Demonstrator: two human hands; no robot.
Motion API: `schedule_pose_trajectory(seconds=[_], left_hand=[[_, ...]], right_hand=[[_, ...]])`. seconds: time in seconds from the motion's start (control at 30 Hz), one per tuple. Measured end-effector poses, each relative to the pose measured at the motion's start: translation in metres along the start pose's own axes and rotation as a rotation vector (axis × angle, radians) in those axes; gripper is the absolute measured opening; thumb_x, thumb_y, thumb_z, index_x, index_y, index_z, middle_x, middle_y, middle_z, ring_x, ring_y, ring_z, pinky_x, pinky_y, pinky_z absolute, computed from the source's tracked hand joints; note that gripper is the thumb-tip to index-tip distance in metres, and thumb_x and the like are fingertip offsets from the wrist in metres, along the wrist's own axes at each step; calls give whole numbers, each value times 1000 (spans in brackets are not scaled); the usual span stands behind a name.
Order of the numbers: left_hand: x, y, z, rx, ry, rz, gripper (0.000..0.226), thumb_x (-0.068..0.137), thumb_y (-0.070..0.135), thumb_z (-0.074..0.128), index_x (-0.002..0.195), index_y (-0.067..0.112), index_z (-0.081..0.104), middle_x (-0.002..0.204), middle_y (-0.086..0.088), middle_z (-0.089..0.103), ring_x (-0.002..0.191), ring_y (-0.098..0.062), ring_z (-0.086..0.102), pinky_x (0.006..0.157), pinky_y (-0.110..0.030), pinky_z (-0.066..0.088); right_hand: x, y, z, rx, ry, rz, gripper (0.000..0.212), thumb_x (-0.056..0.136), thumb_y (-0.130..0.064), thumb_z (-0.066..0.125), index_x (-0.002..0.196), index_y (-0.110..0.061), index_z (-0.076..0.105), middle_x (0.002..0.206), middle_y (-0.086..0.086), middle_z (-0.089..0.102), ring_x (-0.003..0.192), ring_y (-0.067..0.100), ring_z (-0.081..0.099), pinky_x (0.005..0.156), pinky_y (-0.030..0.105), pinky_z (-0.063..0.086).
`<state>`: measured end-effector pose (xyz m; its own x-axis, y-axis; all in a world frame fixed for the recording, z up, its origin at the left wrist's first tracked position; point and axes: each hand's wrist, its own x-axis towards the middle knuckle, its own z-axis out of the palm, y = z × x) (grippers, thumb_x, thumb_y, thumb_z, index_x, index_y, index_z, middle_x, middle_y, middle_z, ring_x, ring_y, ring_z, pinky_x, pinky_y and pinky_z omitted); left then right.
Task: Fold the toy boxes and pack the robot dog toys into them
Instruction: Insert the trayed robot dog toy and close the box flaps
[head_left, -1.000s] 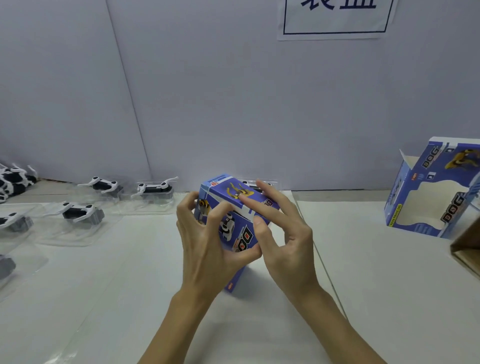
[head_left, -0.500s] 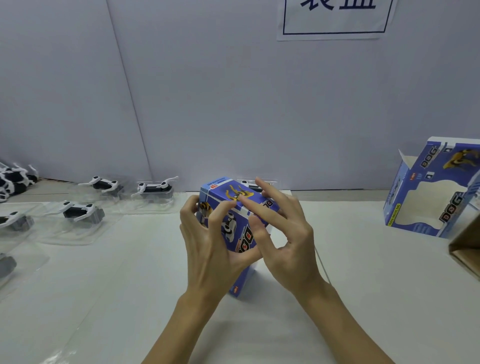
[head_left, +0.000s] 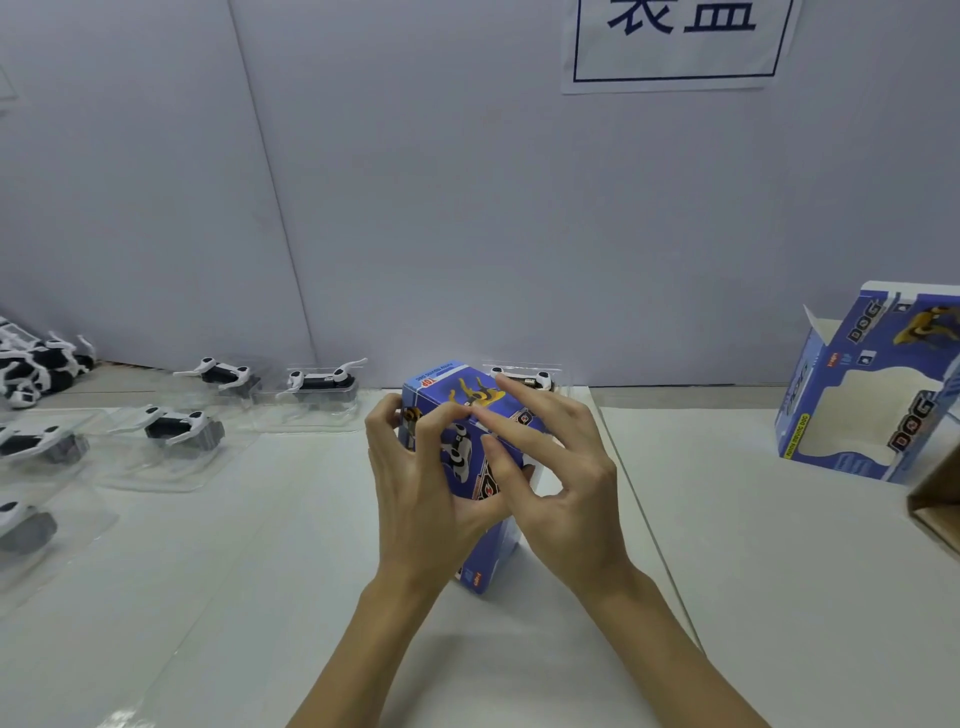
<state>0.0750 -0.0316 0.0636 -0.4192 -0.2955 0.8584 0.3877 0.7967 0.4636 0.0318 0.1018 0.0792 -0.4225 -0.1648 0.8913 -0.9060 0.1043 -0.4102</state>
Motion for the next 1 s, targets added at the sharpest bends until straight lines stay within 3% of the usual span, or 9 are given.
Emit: schedule_pose_trajectory(seconds=[0.13, 0.23, 0.33, 0.5, 0.57, 0.7, 0.77, 0.87, 1.0], left_hand=[[1, 3, 3, -28, 0, -26, 70, 72, 52, 78, 131, 31, 47, 141, -7, 35, 131, -26, 47, 95, -47, 56], [2, 3, 5, -33, -10, -26, 81, 69, 52, 76, 139, 26, 45, 143, -5, 36, 132, -20, 45, 100, -28, 52], [2, -1, 3, -32, -19, -19, 82, 67, 53, 79, 136, 22, 47, 142, -7, 37, 129, -21, 48, 98, -14, 50], [3, -9, -2, -11, 6, -17, 81, 65, 49, 81, 133, 22, 48, 139, -4, 37, 123, -14, 48, 94, -9, 46], [2, -7, 1, -39, 21, -41, 82, 66, 48, 81, 137, 23, 47, 142, -5, 37, 129, -12, 46, 97, -14, 46], [-3, -1, 11, 30, -162, -64, 110, 65, 61, 78, 159, 42, 24, 163, 2, 20, 148, -19, 36, 106, -48, 49], [-5, -1, 14, 70, -219, -100, 117, 65, 72, 74, 161, 50, 10, 168, 7, 13, 150, -14, 30, 107, -53, 47], [-8, -11, 15, 126, -362, -214, 126, 60, 85, 72, 159, 56, -1, 168, 11, 5, 154, -16, 21, 114, -60, 37], [-11, -28, 10, 23, -552, -279, 128, 58, 65, 86, 157, 60, 5, 159, 12, 16, 149, -17, 20, 115, -52, 42]], right_hand=[[1, 1, 0, 12, 2, 36, 32, 98, -21, 70, 130, -27, 71, 141, -1, 63, 131, 27, 55, 101, 38, 56], [1, 3, -4, 58, -14, 91, 39, 96, -20, 70, 132, -34, 66, 142, 2, 59, 135, 27, 52, 94, 39, 61], [1, 3, -6, 107, -21, 99, 36, 96, -19, 71, 129, -30, 69, 142, 5, 57, 137, 28, 51, 89, 37, 64], [5, 0, 3, 114, -43, 64, 28, 98, -18, 69, 125, -20, 75, 144, 5, 57, 136, 30, 52, 90, 38, 62], [6, 1, 4, 114, -40, 77, 29, 98, -22, 69, 126, -22, 74, 146, 3, 56, 135, 27, 53, 93, 34, 61], [5, 14, -9, 65, 13, 135, 36, 99, -32, 66, 132, -19, 71, 148, 1, 55, 135, 24, 54, 92, 27, 60], [2, 21, -16, 58, 34, 149, 37, 97, -32, 68, 134, -24, 68, 145, 0, 56, 137, 23, 53, 87, 31, 64], [3, 32, -19, 54, 210, 221, 29, 95, -22, 77, 123, -26, 71, 133, -3, 63, 128, 22, 60, 86, 37, 62], [4, 50, -24, 169, 410, 466, 17, 91, -27, 77, 106, -21, 71, 121, -7, 67, 118, 21, 67, 75, 38, 63]])
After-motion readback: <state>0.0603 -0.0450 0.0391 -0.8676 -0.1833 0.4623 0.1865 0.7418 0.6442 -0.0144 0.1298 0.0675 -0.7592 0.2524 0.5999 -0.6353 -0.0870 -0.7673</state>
